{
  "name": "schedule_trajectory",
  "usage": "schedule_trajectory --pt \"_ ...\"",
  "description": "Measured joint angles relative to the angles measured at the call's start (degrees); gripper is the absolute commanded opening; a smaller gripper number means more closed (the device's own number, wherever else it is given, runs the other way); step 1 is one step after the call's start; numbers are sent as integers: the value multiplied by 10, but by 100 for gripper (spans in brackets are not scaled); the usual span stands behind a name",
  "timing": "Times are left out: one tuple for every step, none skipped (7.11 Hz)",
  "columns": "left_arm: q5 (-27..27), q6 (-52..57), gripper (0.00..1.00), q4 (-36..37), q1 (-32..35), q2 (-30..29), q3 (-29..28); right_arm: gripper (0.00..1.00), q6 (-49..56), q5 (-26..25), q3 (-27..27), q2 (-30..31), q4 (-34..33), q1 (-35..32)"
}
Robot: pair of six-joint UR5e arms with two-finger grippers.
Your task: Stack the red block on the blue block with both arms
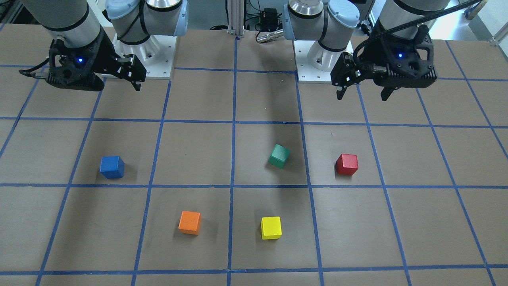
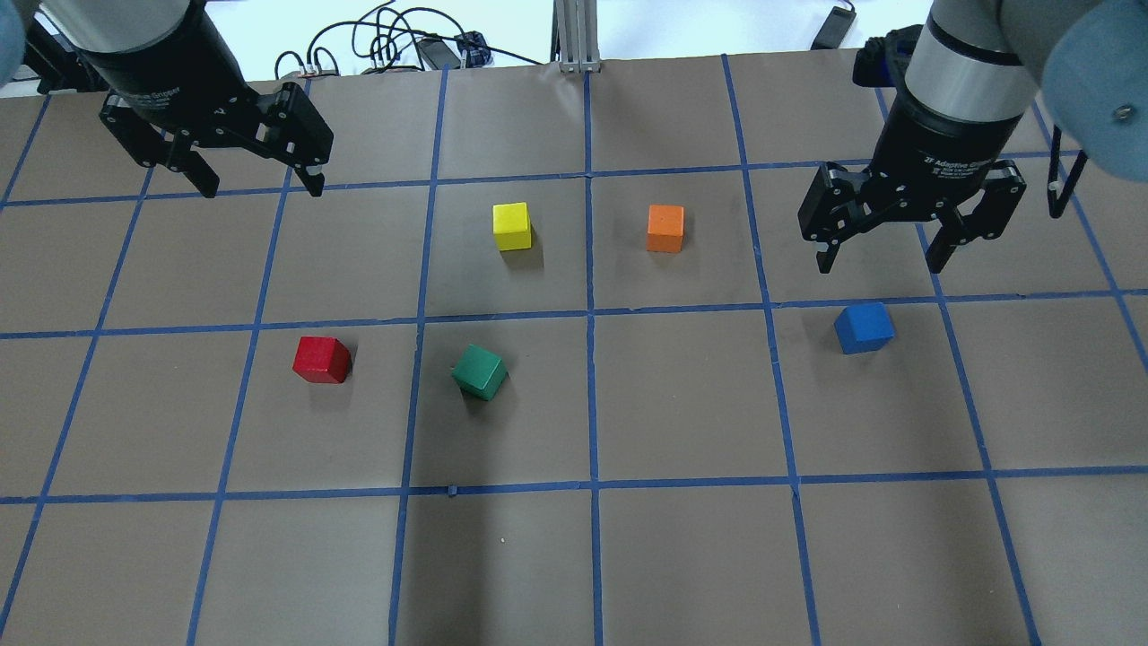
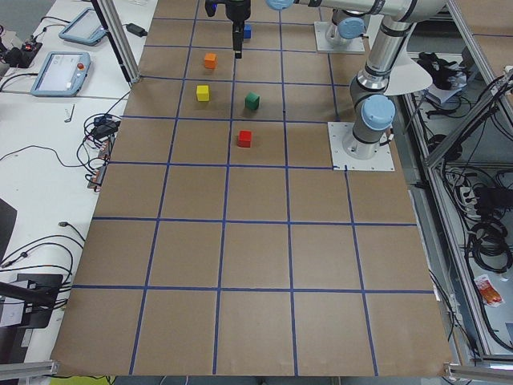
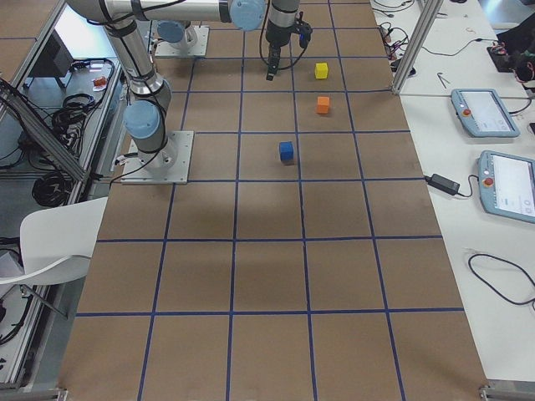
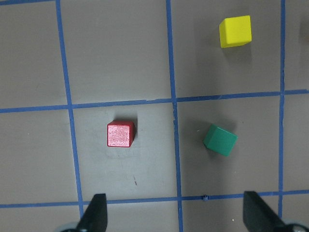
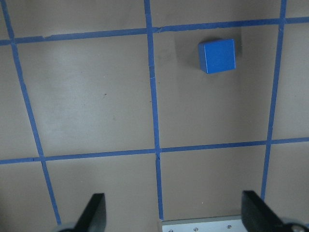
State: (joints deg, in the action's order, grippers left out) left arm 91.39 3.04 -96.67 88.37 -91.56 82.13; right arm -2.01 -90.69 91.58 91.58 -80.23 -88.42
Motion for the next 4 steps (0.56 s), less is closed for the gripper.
schedule_trajectory --pt "0 -2 100 -1 1 -2 -1 100 0 0 0 0 0 0" --pt "0 -3 100 -1 1 -4 -1 100 0 -1 0 0 0 0" --pt "1 -3 100 -1 1 -4 -1 100 0 -1 0 0 0 0" --pt "0 -3 100 -1 2 -5 -1 100 0 0 0 0 0 0"
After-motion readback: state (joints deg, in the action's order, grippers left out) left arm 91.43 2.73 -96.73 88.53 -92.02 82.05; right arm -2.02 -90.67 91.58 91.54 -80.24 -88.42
